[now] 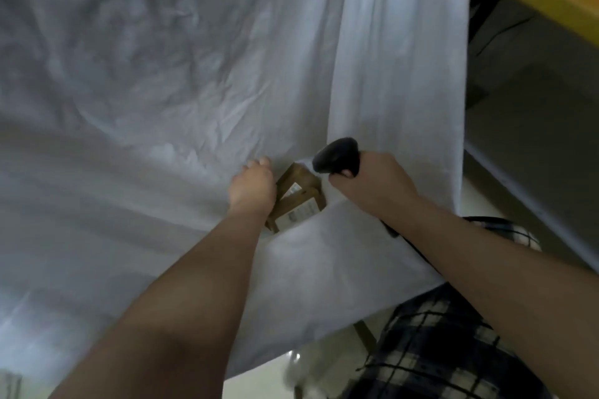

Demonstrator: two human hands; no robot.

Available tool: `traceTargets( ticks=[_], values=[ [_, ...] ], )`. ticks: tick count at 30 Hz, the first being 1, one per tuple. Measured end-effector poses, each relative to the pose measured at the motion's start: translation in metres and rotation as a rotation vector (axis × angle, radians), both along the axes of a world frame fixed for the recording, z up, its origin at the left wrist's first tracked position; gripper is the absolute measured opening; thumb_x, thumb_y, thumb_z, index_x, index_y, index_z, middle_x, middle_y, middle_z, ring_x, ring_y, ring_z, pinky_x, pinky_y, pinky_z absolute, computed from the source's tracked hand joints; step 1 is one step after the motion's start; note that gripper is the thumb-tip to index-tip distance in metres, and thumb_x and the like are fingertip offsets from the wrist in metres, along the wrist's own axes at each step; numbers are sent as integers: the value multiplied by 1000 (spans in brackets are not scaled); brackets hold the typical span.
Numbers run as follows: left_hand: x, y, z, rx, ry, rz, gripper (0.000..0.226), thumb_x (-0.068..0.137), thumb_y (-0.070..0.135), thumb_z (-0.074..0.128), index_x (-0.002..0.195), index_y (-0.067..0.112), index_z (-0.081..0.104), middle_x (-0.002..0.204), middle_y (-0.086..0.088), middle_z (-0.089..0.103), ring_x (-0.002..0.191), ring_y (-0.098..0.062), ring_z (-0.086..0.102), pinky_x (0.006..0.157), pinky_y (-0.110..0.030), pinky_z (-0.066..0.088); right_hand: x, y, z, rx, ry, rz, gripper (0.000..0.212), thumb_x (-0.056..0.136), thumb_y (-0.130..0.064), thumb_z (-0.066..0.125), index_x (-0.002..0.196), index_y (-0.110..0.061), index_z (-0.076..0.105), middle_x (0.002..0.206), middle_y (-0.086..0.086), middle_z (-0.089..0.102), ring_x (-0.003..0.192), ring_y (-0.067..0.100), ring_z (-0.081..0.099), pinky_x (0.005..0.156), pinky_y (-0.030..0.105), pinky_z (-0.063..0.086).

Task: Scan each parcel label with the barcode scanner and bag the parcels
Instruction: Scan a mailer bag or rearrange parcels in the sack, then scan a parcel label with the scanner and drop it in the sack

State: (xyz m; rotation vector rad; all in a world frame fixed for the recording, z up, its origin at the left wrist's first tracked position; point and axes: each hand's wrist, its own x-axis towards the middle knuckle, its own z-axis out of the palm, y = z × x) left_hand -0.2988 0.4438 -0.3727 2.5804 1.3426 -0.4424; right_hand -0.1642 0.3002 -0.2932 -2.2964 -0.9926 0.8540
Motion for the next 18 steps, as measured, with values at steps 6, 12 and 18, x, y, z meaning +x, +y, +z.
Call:
traceTargets(
  ticks=[6, 12, 18],
  values=[
    [39, -45, 70, 121, -245, -164, 26, 97, 27, 51, 118, 12, 48, 116, -9, 54, 103, -27, 53, 81, -34, 44, 8, -49, 51, 94, -180, -106, 34, 91, -36, 62, 63, -21, 49, 59, 0, 53, 55, 11, 51, 51, 25, 37],
    [92, -104, 168, 249, -496, -437, 36, 98, 34, 49, 125, 11, 47, 120, -8, 52, 108, -27, 51, 84, -34, 41, 29, -128, 113, 275, -240, -349, 25, 83, -32, 66, 70, -16, 54, 67, 3, 60, 65, 21, 60, 55, 31, 43],
    [139, -163, 239, 363, -668, -664, 34, 96, 35, 51, 122, 14, 50, 116, -7, 54, 105, -26, 52, 81, -36, 46, 56, -202, 162, 466, -277, -581, 26, 83, -32, 70, 67, -19, 54, 59, -2, 56, 60, 18, 58, 52, 29, 41]
  ],
)
